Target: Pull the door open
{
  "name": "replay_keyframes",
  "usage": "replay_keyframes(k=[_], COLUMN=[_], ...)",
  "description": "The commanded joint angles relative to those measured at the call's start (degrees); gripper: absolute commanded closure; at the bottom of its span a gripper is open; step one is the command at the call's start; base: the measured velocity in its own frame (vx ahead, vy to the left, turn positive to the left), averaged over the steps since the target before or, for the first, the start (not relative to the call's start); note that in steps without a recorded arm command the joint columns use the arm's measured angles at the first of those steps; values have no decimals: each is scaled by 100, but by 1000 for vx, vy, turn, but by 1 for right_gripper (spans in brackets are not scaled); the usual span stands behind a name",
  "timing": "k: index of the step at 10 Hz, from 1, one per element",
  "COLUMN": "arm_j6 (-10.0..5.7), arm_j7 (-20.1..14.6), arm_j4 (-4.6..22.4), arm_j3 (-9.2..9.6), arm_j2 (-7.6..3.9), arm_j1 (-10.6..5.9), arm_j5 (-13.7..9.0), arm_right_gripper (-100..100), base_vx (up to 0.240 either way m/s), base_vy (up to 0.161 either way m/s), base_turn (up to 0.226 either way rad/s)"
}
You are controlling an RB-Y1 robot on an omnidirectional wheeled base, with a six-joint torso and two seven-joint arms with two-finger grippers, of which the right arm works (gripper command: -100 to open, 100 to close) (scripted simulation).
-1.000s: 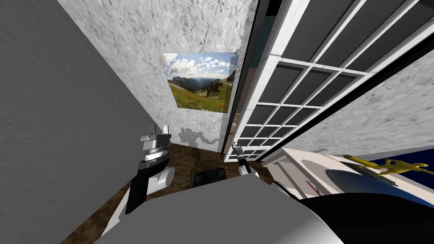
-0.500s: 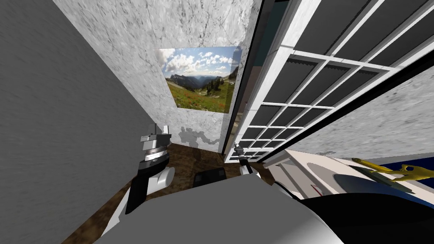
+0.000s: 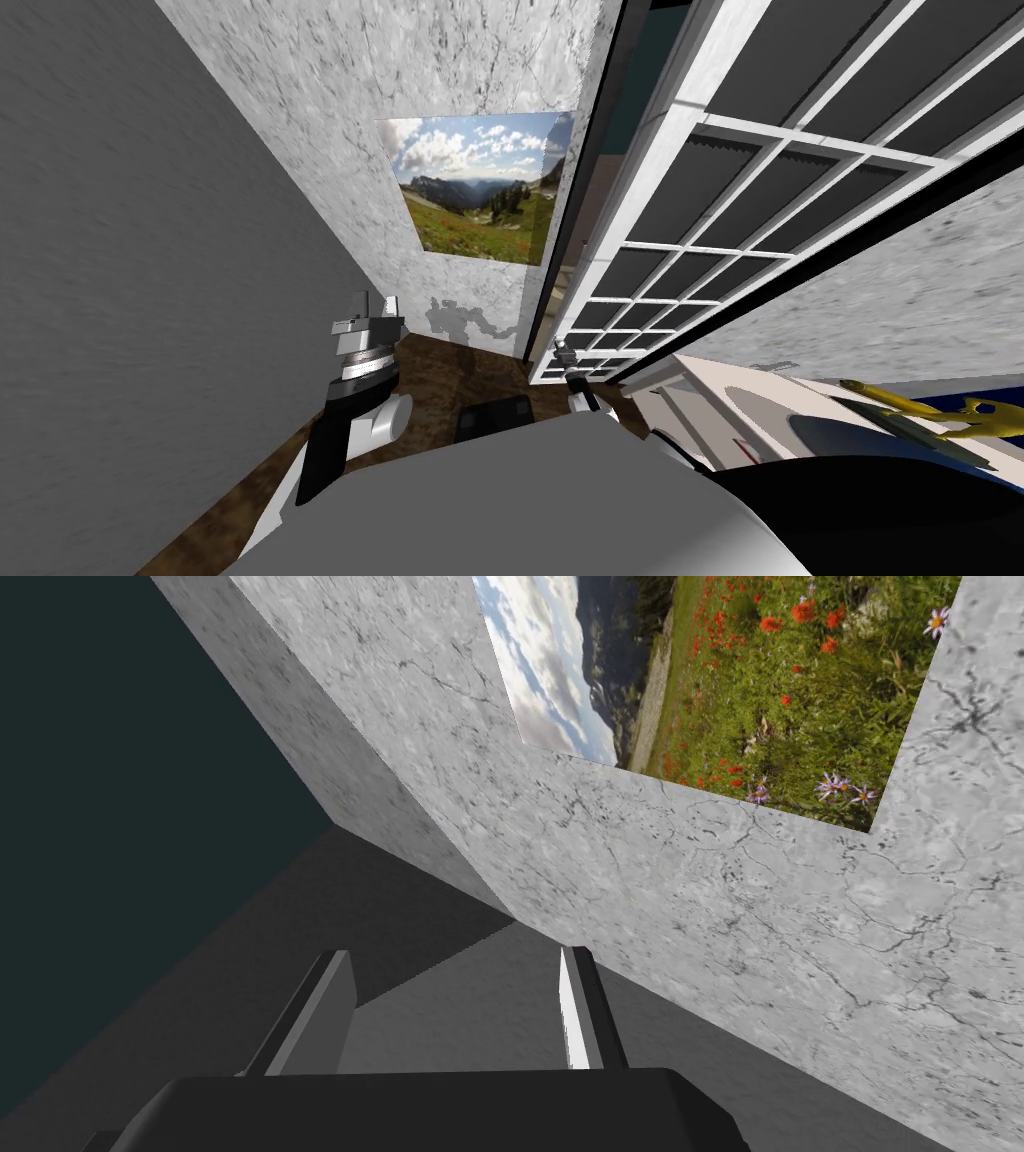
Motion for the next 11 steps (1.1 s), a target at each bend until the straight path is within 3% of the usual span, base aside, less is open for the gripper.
replay_keyframes(k=[1,6,7,8,11], arm_j6=[-108,-501,-551,-466,-789], arm_j7=[-154,-649,-712,-648,-859], arm_j4=[4,49,54,23,84], arm_j3=[129,494,540,503,686], arm_j2=[-73,-400,-441,-412,-563], arm_j1=[82,283,309,295,453], arm_j5=[63,247,270,248,351], arm_right_gripper=[100,100,100,100,100], base_vx=[-232,-193,-182,-76,-235], base_vy=[-88,-49,-59,-26,-75], base_turn=[135,118,102,27,172])
